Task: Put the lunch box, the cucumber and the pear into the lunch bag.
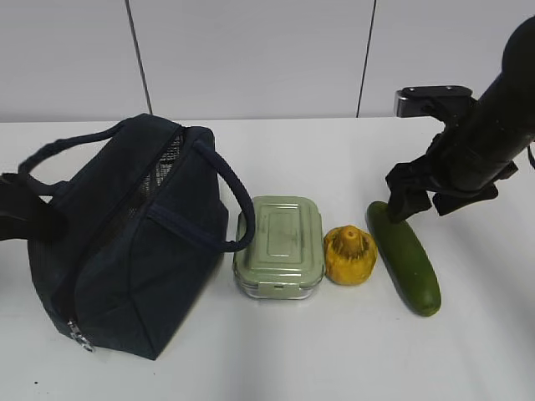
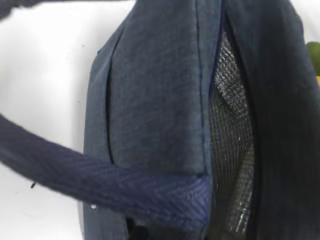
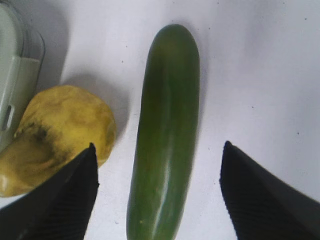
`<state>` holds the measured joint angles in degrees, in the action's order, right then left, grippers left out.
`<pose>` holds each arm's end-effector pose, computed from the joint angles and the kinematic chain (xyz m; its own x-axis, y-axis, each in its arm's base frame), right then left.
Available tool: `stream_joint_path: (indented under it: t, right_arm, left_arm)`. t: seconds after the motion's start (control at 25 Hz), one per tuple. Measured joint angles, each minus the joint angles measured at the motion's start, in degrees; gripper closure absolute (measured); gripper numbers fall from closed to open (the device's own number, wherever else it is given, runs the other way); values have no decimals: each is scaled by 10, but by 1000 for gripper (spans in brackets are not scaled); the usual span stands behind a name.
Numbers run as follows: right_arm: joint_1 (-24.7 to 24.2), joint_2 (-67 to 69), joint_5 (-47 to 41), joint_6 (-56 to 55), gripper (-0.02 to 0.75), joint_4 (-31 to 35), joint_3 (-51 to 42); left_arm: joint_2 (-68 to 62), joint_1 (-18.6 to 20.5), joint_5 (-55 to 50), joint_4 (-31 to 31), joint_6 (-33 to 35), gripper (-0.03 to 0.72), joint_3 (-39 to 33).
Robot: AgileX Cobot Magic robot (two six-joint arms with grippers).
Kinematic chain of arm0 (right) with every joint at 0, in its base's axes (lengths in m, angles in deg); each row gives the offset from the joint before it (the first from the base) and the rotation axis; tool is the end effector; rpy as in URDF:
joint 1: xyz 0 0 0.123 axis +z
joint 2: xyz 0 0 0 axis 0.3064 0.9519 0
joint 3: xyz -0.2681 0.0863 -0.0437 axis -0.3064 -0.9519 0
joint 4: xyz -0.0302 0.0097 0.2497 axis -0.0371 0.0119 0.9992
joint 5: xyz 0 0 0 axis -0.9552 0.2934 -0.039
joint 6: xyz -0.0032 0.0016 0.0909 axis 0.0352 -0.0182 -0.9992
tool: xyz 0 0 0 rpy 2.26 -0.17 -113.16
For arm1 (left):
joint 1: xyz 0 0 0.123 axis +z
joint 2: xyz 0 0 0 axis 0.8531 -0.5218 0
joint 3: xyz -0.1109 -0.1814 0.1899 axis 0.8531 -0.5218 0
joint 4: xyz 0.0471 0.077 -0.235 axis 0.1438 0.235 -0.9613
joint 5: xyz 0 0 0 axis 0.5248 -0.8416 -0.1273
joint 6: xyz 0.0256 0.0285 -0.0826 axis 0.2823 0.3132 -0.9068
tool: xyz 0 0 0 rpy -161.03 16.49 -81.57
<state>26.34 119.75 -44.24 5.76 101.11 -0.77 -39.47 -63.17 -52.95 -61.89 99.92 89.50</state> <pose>0.3556 0.0663 0.2043 -0.9259 -0.1943 -0.3239 -0.2432 0.9629 0.1174 0.2306 -0.0541 0.2489 -0.8334 0.1993 -0.5155 0.3790 0.8849 -0.2707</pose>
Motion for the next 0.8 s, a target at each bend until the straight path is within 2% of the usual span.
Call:
stream_joint_path:
  t: [0.36,0.52,0.6,0.68,0.76,0.8]
  right_arm:
    - [0,103,-21,0,154,1,69]
    - [0,138,-21,0,164,1,79]
    - [0,150,-23,0,224,1,80]
    - [0,156,-25,1,335,0,80]
    - [0,155,-29,1,393,0,82]
    - [0,155,-30,1,394,-1,84]
  left_arm:
    - [-31,0,15,-23,35,691,0]
    - [-31,0,15,-25,40,704,2]
    - [-31,0,15,-25,40,704,4]
    - [-31,0,16,-25,40,704,5]
    - [-31,0,16,-25,40,704,5]
    - [-31,0,17,-25,40,704,5]
